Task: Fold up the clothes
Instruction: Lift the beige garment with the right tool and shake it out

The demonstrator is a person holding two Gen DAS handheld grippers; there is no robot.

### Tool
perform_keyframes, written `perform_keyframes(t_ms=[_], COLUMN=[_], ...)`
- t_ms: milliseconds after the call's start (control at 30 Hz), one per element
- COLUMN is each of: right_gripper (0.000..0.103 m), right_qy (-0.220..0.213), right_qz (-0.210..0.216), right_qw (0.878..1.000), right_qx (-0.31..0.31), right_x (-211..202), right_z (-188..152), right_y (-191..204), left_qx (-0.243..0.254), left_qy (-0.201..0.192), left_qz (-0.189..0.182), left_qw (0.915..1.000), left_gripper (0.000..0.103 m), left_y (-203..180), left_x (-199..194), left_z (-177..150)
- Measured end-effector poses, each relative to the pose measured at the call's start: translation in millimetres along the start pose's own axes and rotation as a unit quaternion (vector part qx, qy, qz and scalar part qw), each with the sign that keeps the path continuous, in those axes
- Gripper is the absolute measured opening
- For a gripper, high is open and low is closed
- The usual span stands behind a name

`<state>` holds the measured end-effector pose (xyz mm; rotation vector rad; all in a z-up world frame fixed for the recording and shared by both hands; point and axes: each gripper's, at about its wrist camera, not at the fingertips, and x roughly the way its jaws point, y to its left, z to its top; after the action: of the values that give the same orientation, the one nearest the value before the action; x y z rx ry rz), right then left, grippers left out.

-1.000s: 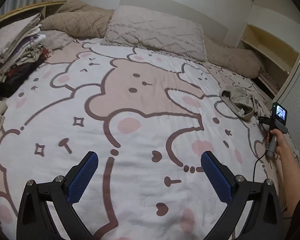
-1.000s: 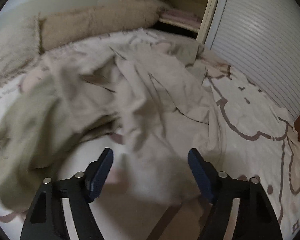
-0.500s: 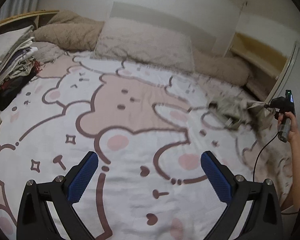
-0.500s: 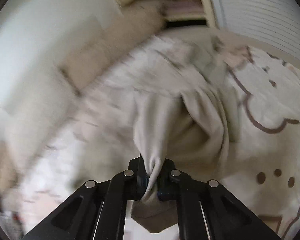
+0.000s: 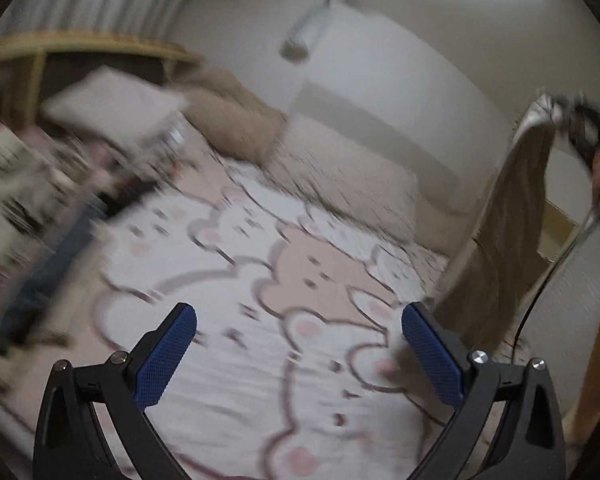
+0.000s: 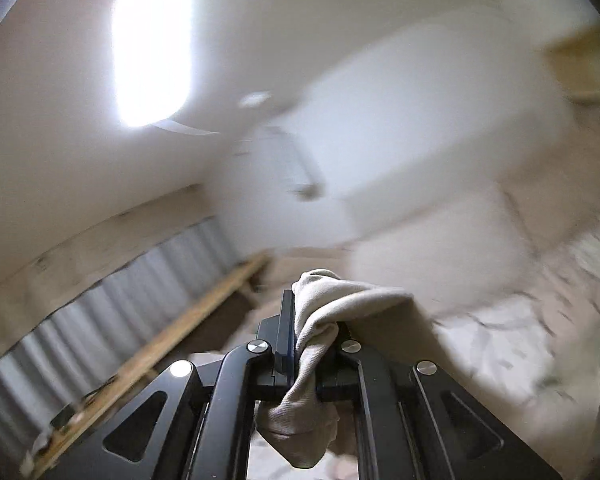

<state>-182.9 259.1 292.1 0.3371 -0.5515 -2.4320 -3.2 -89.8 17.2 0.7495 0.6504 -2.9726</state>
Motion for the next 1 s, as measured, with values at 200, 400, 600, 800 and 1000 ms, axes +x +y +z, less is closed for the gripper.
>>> perform_keyframes(t_ms=[200, 400, 600, 800, 1000], right_gripper=[0.007, 0.007, 0.007, 0.007, 0.006], right_qy=[-0.053, -0.013, 0.047, 0.209, 0.274], right_qz=[0.070, 0.027, -0.136, -0.370, -0.436], right_qw=[0.996, 0.999, 0.989, 0.889, 0.840], right_qx=[-0.026, -0.020, 0.045, 0.170, 0.170], right_x=[-1, -21, -80, -123, -137], right_z=[17, -31, -126, -267, -350], right_y=[108, 66, -66, -253, -316], left_qx=[0.002, 0.015, 0.015, 0.047, 0.142], left_qy=[-0.065, -0.073, -0.026, 0.038, 0.084], left_qz=[0.052, 0.083, 0.063, 0.028, 0.004], left_qw=[0.9965, 0.9938, 0.9975, 0.9977, 0.9863], left_gripper=[0.103, 0.103, 0.103, 0.103, 0.103], left_y=[45, 71, 70, 39, -11], left_x=[-73, -90, -54, 8, 61], left_z=[25, 21, -1, -30, -76])
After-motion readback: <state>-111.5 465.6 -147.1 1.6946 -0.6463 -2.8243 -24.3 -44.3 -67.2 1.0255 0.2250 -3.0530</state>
